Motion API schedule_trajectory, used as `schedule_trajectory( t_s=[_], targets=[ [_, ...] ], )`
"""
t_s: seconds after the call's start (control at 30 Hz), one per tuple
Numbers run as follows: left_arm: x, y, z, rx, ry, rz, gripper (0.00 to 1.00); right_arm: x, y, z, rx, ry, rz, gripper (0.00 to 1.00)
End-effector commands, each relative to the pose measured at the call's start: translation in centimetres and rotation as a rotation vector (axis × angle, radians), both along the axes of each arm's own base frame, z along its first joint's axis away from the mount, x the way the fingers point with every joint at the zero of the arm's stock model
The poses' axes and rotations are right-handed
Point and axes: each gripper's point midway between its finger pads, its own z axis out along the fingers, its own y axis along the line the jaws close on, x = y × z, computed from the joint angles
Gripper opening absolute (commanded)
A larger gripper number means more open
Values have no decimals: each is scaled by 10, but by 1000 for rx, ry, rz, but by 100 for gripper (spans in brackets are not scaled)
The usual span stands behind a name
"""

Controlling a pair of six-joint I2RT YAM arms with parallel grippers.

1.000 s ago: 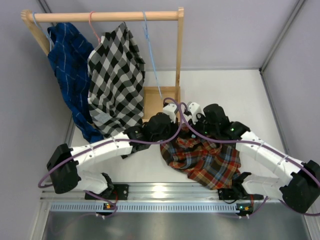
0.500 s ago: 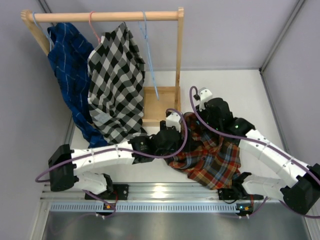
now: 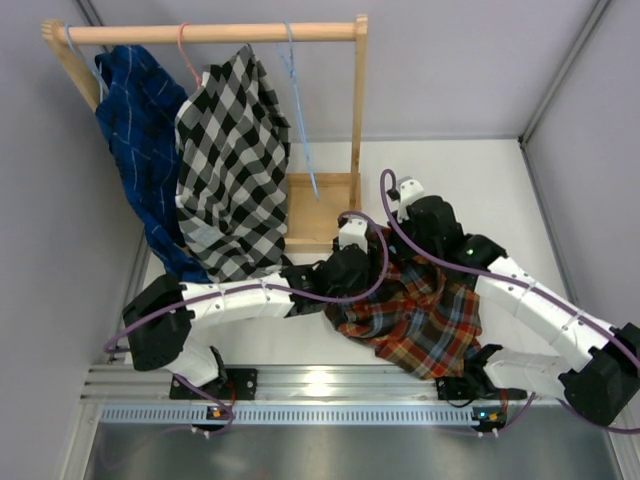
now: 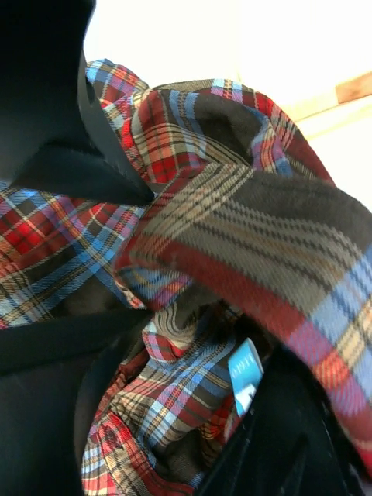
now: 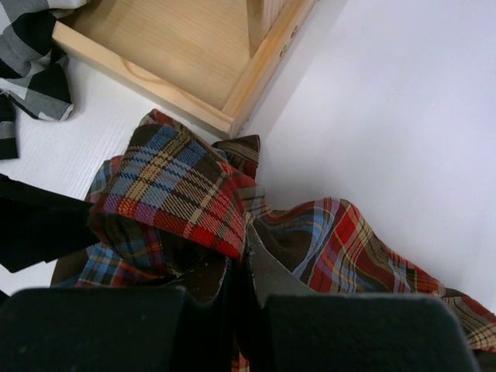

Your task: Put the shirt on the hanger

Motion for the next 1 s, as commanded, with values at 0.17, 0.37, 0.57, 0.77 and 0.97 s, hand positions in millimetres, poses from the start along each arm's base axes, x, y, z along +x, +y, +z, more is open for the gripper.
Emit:
schedule_trajectory(
  t_s=[0.17,0.37,0.57,0.77,0.97],
  targets=[
    [8,-5,28,-48,-37,36,62,13,1,3,32,2,-74,0],
    [5,1,32,-17,-35,51,73,14,4,-1,36,20,-78,0],
    [18,-6,36,-1,-57,70,60,10,10,9,74,11,-45,0],
    [29,-8,26,21,-52,93,49,0,17,20,124,8,7,0],
    [27,-2,12,37,-30,100,53,-3,20,30,154,-8,31,0]
  ],
)
